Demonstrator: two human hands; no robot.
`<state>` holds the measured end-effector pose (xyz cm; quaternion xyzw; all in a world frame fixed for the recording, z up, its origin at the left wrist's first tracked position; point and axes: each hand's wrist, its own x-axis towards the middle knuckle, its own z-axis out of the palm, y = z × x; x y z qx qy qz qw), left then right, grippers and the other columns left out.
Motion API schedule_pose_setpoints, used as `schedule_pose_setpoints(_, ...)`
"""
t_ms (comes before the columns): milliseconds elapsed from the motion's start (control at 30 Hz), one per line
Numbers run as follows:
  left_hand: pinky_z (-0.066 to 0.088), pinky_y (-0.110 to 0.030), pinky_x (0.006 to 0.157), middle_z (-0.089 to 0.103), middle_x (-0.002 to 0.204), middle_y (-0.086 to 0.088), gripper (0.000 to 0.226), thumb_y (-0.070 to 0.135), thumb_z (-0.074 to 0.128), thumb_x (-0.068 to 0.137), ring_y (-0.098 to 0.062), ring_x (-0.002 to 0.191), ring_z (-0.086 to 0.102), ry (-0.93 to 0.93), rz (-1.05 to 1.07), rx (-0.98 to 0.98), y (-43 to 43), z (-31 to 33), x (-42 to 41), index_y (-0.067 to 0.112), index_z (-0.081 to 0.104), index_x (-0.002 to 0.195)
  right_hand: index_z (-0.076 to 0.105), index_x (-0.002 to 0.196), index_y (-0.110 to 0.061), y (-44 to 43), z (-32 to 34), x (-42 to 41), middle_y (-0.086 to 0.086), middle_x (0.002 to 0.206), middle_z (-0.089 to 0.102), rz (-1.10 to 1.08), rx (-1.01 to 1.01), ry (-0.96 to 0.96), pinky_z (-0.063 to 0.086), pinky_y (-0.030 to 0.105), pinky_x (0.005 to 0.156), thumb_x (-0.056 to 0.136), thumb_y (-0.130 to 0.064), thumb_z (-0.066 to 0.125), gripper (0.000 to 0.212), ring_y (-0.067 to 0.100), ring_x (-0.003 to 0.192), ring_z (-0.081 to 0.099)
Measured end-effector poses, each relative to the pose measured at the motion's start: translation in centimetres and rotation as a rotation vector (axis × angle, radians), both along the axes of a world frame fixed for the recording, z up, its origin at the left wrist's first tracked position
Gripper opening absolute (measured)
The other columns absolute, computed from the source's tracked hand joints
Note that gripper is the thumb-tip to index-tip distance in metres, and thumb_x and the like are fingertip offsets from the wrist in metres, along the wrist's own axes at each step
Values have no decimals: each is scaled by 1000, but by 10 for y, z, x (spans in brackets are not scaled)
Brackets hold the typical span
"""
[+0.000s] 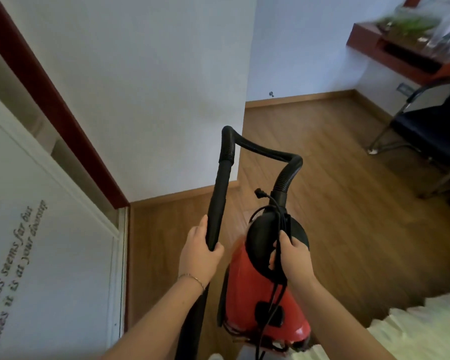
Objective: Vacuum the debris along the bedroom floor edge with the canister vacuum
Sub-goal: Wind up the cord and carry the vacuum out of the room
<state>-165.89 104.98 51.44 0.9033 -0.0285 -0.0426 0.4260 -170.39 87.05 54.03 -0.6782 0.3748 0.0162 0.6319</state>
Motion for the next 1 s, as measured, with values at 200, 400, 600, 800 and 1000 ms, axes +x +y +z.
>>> schedule_pose_setpoints(200,50,-21,57,46,98,5,68,24,56,87,-7,69,54,-30,-125,56,-54,-9,100,30,22,145,53,75,-5,-46,-14,83,8,48,53,-107,53,16,44,28,46,99,-28,43,35,20,41,51)
schedule_pose_setpoints(400,48,-19,57,46,95,5,68,23,56,87,-6,69,54,-11,-231,98,-137,-18,202,31,23,145,53,75,-6,-118,-35,174,9,51,54,-220,105,29,45,32,51,99,-28,43,34,22,44,52)
schedule_pose_setpoints(600,42,-15,64,49,106,2,67,26,56,87,-3,78,51,-14,-323,92,-233,-16,289,28,23,146,54,76,-6,-205,-32,247,6,49,54,-353,98,-14,46,32,49,99,-29,42,34,19,41,51)
schedule_pose_setpoints(800,36,-9,56,45,96,9,67,27,57,85,0,75,50,-75,-426,63,-330,-11,359,33,24,143,53,76,-8,-295,-22,299,6,49,55,-450,80,-40,46,34,55,99,-30,41,34,21,45,52)
schedule_pose_setpoints(1000,40,-14,63,48,100,3,69,23,58,85,-1,79,51,-46,-525,40,-430,-18,412,34,24,143,53,76,-8,-389,-28,343,6,48,55,-501,65,-17,47,36,57,99,-30,40,34,22,44,52)
